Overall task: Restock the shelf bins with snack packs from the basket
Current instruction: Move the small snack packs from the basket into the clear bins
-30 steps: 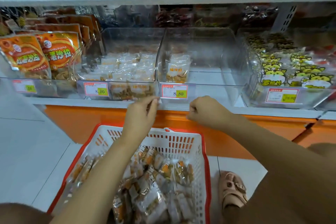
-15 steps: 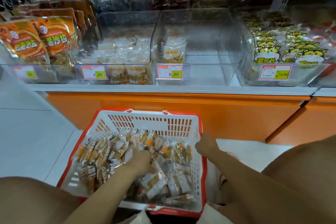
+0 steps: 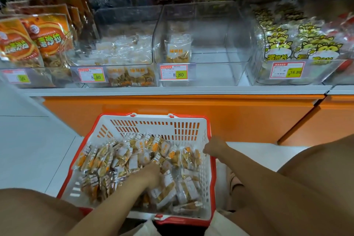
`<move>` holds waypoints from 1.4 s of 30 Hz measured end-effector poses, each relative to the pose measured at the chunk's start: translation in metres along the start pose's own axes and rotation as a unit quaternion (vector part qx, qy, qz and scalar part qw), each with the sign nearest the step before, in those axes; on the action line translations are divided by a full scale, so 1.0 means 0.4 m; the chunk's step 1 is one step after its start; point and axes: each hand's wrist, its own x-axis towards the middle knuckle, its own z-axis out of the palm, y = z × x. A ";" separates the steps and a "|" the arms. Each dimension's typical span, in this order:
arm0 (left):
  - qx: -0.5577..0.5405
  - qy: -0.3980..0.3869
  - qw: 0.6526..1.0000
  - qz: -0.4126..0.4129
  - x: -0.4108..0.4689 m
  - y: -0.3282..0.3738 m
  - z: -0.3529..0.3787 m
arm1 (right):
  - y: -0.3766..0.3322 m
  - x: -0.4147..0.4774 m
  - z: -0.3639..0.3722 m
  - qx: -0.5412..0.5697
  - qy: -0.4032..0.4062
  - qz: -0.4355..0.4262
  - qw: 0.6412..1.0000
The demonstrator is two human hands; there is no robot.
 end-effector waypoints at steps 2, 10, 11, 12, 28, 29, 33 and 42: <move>-0.012 0.000 1.000 0.015 -0.007 0.005 -0.012 | -0.001 0.002 -0.004 0.035 -0.006 0.005 0.999; -0.378 0.090 0.910 0.142 -0.066 -0.036 -0.207 | -0.115 -0.040 -0.083 -0.055 -0.040 -0.074 0.995; -0.421 0.089 0.889 0.157 -0.076 -0.046 -0.234 | -0.146 -0.059 -0.108 -0.084 -0.029 -0.116 0.989; -0.451 0.080 0.874 0.160 -0.089 -0.051 -0.260 | -0.179 -0.080 -0.136 -0.107 -0.030 -0.164 0.980; -0.730 -0.139 0.623 0.244 -0.226 0.064 -0.491 | -0.451 -0.183 -0.361 0.022 -0.191 -0.456 0.869; -0.719 -0.129 0.639 0.242 -0.227 0.063 -0.502 | -0.465 -0.175 -0.366 0.042 -0.186 -0.455 0.870; -0.691 0.054 0.690 0.211 -0.214 0.052 -0.562 | -0.512 -0.137 -0.397 0.126 -0.177 -0.421 0.881; -0.439 0.497 0.726 0.185 -0.155 0.059 -0.648 | -0.550 -0.065 -0.504 0.176 0.031 -0.365 0.914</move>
